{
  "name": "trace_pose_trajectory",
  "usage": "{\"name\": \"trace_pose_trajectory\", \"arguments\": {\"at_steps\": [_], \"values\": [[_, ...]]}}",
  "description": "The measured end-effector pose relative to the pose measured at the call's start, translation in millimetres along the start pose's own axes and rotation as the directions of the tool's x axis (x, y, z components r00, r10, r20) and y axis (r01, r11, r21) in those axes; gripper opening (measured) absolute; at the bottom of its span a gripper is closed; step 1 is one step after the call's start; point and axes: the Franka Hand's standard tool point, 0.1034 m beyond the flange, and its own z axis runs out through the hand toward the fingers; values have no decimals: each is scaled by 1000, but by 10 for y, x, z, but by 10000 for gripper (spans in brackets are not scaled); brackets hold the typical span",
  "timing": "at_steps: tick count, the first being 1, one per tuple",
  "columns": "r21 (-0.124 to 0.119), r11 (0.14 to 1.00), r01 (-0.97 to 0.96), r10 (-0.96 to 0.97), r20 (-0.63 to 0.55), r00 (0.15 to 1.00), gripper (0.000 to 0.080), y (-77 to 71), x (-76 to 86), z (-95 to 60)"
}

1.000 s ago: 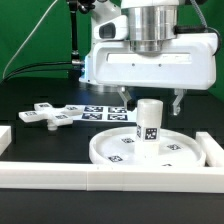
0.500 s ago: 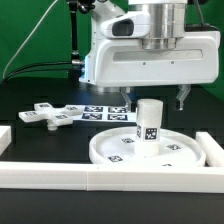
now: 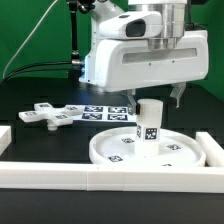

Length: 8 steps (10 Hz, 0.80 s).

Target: Assemble round table

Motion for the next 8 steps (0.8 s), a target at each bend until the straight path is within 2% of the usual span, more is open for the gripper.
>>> {"name": "trace_pose_trajectory", "arguments": {"at_steps": [1, 2, 4, 8], "values": [[-22, 983, 180, -180, 13, 984, 649, 21, 11, -14], [-28, 959, 283, -283, 21, 959, 649, 22, 12, -13], [-25, 905, 424, -423, 26, 906, 649, 23, 10, -13], [-24, 714, 700, -698, 58, 714, 649, 48, 19, 2]]}}
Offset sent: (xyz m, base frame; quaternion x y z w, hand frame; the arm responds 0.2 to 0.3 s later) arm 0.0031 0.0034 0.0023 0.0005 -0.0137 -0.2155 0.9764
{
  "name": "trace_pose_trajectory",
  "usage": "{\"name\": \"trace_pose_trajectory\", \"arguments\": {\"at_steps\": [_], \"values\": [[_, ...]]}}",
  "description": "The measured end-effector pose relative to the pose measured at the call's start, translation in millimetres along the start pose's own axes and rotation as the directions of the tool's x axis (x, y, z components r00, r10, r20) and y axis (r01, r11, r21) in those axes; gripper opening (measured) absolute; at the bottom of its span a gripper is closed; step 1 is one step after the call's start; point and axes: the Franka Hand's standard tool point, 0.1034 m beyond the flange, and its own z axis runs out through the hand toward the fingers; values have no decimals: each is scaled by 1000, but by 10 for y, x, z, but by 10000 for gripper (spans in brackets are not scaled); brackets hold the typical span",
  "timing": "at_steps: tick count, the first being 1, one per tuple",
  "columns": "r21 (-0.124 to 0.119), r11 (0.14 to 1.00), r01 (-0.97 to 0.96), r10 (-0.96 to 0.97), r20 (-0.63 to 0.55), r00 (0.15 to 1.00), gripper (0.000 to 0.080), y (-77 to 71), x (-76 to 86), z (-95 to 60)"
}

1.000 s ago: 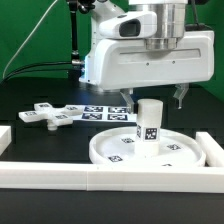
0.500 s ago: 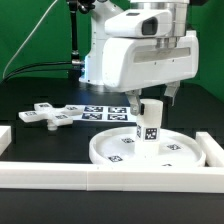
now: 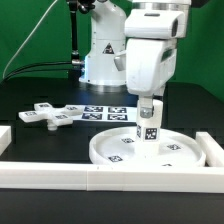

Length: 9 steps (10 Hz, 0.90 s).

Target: Assemble round table

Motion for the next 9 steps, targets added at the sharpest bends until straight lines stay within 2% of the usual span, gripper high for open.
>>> {"name": "trace_pose_trajectory", "arguments": {"at_steps": [2, 3, 6, 8, 9], "values": [[-11, 988, 154, -154, 7, 988, 649, 19, -1, -5], [-26, 975, 220, -220, 10, 975, 649, 44, -3, -13], [-23, 928, 372, -371, 24, 928, 649, 57, -50, -8], [-21, 915, 404, -403, 26, 915, 649, 63, -71, -7], [-21, 918, 396, -396, 26, 918, 526, 63, -73, -6]]}}
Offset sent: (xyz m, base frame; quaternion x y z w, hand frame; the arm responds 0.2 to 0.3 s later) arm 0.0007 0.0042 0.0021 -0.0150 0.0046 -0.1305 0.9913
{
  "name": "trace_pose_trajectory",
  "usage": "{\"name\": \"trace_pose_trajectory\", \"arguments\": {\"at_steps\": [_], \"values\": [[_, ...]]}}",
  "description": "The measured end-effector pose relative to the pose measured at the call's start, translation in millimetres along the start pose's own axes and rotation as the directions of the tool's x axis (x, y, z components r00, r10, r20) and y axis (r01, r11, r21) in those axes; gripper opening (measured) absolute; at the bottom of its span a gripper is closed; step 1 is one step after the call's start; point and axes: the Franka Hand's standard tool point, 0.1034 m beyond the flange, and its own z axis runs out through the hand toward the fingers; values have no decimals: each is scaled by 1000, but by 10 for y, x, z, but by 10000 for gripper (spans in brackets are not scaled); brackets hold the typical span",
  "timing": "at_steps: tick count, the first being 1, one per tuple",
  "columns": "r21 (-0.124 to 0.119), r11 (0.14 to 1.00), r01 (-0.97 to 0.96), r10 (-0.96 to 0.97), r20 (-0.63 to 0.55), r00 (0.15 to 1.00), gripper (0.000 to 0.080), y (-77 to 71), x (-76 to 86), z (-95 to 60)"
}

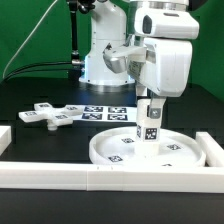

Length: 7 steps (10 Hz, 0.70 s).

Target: Assemble round table

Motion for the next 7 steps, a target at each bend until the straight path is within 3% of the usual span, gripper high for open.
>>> {"name": "trace_pose_trajectory", "arguments": {"at_steps": [1, 6, 7], "values": [[5, 1000, -1, 1, 0, 1000, 410, -12, -5, 4], [8, 998, -68, 68, 0, 998, 412, -18, -7, 3], [17, 978, -209, 209, 2, 978, 412, -31, -3, 4]]}}
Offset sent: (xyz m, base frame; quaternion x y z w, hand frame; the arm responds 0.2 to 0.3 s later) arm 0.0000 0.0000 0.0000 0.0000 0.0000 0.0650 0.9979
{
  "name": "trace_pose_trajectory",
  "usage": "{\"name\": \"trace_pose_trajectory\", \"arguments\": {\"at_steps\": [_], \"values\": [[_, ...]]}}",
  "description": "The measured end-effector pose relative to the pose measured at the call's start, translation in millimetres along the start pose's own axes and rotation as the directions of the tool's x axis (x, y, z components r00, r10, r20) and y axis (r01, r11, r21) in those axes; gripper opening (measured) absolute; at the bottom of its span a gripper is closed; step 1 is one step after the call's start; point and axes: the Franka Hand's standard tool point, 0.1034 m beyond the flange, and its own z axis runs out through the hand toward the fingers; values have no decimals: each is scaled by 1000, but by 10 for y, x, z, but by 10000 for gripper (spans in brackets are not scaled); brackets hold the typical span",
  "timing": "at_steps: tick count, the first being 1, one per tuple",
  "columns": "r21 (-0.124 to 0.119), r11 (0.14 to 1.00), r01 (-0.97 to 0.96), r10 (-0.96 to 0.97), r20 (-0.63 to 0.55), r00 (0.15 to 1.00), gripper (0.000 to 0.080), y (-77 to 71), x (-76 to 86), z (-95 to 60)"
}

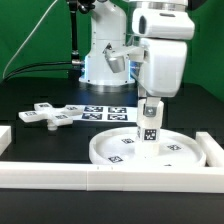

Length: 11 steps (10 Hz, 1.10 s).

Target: Assemble round table

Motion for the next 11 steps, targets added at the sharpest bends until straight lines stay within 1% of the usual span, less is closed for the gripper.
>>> {"name": "trace_pose_trajectory", "arguments": {"at_steps": [1, 3, 4, 8, 9, 11], "values": [[9, 991, -135, 134, 3, 991, 412, -10, 1, -1], [25, 931, -363, 363, 18, 932, 412, -32, -5, -1], [26, 889, -457, 457, 21, 889, 412, -32, -5, -4], [21, 757, -654, 653, 26, 757, 412, -35, 10, -3], [20, 700, -714, 713, 27, 701, 412, -36, 16, -4], [40, 497, -867, 867, 23, 498, 412, -46, 13, -2]]}}
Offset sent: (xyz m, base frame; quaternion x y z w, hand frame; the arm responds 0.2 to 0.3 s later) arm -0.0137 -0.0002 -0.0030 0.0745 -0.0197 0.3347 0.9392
